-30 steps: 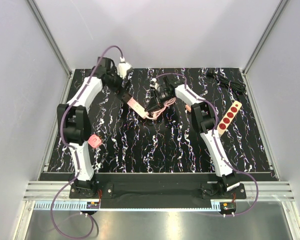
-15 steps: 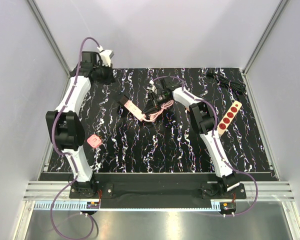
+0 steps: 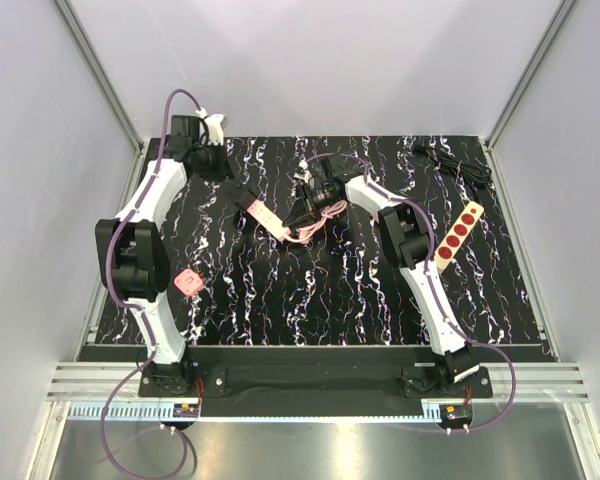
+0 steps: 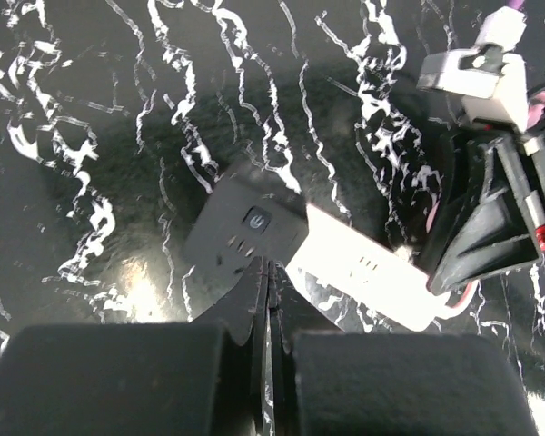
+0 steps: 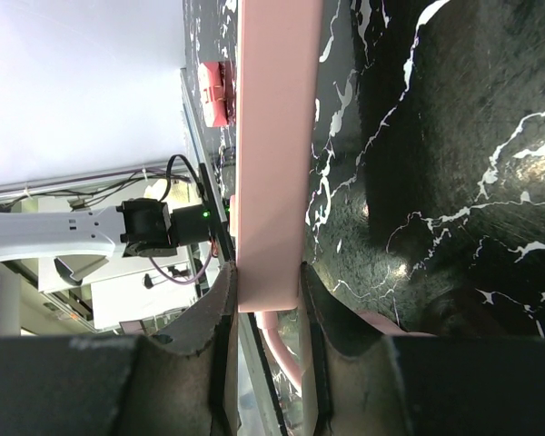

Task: Insert the plug

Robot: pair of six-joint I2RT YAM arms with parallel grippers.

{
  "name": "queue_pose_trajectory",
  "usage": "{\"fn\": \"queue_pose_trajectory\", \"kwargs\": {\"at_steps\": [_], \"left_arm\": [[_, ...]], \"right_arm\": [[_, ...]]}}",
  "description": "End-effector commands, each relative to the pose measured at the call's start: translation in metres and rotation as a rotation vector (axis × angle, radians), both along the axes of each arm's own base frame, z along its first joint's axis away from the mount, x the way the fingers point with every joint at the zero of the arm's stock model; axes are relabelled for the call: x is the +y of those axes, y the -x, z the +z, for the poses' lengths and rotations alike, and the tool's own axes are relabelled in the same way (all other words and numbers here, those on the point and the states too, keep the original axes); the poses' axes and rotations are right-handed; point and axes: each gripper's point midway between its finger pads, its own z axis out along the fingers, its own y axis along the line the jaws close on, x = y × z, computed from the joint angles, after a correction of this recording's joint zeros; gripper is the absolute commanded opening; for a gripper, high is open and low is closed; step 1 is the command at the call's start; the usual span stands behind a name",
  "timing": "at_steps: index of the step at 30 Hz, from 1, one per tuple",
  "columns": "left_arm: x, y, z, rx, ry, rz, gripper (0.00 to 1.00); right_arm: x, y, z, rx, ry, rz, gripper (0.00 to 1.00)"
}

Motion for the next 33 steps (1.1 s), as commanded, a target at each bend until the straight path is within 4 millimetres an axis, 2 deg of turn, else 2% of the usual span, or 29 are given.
{"fn": "queue_pose_trajectory", "kwargs": {"at_steps": [1,4,5,7,9,14,21,23,26,28,29,30,32,33], "left_arm": [[-0.006,-0.009,-0.025,0.015,-0.021,0.043,0.0],[-0.011,-0.004,-0.071,0.11,-0.05,0.055,0.0],[-0.009,-0.003,-0.079,0.123,-0.07,0.065,0.0],[-0.01,-0.001,-0.087,0.135,-0.09,0.064,0.0],[-0.009,-0.003,-0.084,0.126,-0.096,0.069,0.0],[-0.005,-0.01,-0.057,0.065,-0.117,0.073,0.0],[0.002,-0.025,-0.005,-0.044,-0.147,0.1,0.0],[0.006,-0.026,0.016,-0.086,-0.147,0.128,0.0],[0.011,-0.027,0.048,-0.15,-0.15,0.169,0.22],[0.014,-0.021,0.073,-0.197,-0.147,0.184,0.34],[0.014,-0.016,0.077,-0.206,-0.147,0.183,0.36],[0.016,-0.008,0.097,-0.246,-0.142,0.188,0.39],[0.015,0.004,0.102,-0.257,-0.15,0.19,0.51],[0.016,0.014,0.118,-0.286,-0.142,0.199,0.56]], "right_arm": [[0.023,0.035,-0.027,0.056,0.022,0.072,0.0],[0.022,0.035,-0.026,0.059,0.023,0.072,0.0],[0.022,0.035,-0.025,0.053,0.025,0.07,0.0],[0.021,0.035,-0.024,0.046,0.03,0.068,0.0],[0.021,0.036,-0.024,0.042,0.035,0.066,0.0],[0.022,0.033,-0.022,0.042,0.032,0.062,0.0],[0.024,0.03,-0.016,0.031,0.025,0.059,0.0],[0.025,0.028,-0.014,0.027,0.023,0.058,0.0],[0.029,0.021,-0.015,0.023,0.029,0.043,0.0],[0.033,0.013,-0.019,0.009,0.04,0.023,0.0],[0.034,0.009,-0.018,0.018,0.048,0.007,0.0],[0.036,0.006,-0.025,0.029,0.058,-0.003,0.0],[0.042,-0.008,-0.019,0.001,0.064,-0.042,0.0],[0.043,-0.012,-0.026,0.005,0.073,-0.054,0.02]]}}
